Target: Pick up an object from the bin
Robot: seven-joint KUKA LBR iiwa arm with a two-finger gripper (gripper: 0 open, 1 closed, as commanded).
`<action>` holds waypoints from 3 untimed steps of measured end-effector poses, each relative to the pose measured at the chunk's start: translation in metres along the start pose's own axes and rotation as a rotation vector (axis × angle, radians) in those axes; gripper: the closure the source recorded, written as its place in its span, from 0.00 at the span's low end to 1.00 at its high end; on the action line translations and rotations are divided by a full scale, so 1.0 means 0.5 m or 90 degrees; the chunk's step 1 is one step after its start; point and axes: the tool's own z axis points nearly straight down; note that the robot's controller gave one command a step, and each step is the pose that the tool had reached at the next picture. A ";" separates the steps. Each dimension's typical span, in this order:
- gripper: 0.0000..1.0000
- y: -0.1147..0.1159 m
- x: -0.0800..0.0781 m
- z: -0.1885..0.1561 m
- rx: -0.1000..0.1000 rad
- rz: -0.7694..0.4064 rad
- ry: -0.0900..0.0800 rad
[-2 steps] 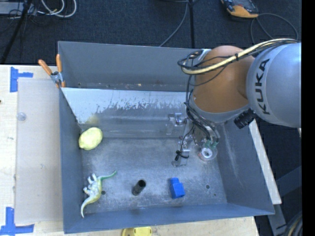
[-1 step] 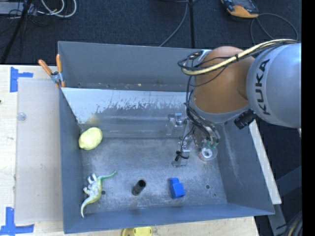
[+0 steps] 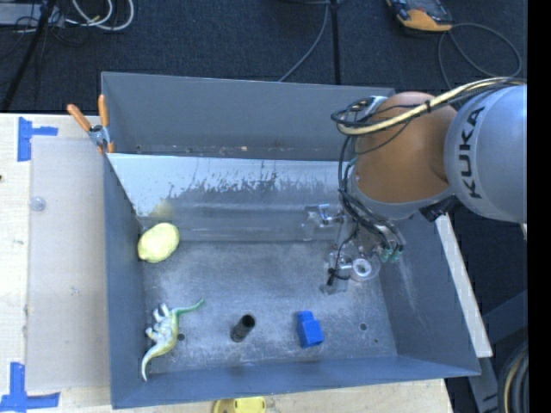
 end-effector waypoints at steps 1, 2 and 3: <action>0.00 -0.050 0.093 0.062 0.001 -0.047 0.001; 0.00 -0.028 0.134 0.091 0.000 -0.098 0.005; 0.00 0.003 0.148 0.089 -0.001 -0.133 0.002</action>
Offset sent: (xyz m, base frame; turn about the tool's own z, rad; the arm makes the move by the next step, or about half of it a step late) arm -0.0507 0.0050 -0.0526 -0.2273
